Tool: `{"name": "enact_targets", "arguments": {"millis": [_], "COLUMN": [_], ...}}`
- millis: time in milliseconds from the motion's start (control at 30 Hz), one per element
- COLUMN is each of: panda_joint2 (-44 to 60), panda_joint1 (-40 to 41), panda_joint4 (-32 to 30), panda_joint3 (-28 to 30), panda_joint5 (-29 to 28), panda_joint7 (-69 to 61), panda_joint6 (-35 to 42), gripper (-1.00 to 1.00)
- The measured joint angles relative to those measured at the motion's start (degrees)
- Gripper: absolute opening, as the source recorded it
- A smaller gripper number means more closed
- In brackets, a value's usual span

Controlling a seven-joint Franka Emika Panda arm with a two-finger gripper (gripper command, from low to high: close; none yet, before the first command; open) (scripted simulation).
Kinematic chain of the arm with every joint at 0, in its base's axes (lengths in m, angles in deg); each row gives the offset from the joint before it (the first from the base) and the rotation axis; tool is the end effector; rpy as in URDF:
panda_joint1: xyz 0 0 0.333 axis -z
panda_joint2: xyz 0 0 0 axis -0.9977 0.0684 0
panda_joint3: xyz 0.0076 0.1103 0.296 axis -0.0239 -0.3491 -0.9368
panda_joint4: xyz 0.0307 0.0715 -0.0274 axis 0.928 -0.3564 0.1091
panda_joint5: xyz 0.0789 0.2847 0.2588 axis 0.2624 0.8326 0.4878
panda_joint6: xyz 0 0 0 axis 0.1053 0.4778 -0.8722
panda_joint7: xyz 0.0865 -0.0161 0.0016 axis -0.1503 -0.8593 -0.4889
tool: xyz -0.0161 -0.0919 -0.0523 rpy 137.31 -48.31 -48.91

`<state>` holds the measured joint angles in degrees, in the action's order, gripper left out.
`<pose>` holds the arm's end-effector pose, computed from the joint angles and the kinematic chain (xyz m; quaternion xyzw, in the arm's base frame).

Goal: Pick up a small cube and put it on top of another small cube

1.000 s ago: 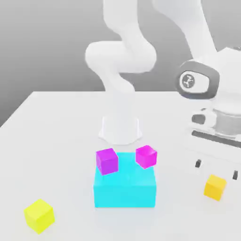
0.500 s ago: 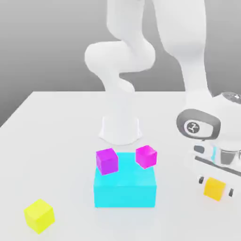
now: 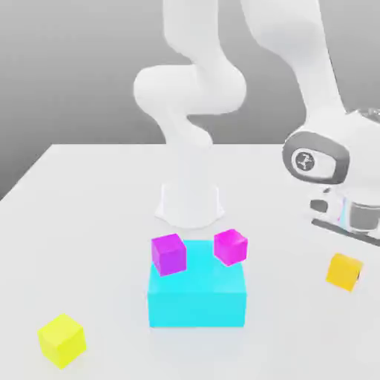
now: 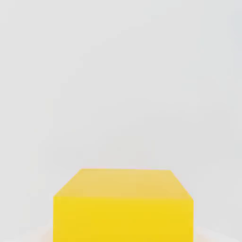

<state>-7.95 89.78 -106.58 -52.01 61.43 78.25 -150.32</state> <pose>0.3702 0.2433 0.1962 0.7140 -0.7002 0.0029 0.0014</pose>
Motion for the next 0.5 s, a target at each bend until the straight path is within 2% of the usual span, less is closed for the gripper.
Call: {"name": "enact_targets", "arguments": {"millis": [500], "panda_joint2": [-3.4], "panda_joint1": [24.3], "panda_joint4": [5.5], "panda_joint3": [16.2], "panda_joint5": [11.8], "panda_joint7": [-10.8], "panda_joint6": [6.5], "gripper": [-1.00]}}
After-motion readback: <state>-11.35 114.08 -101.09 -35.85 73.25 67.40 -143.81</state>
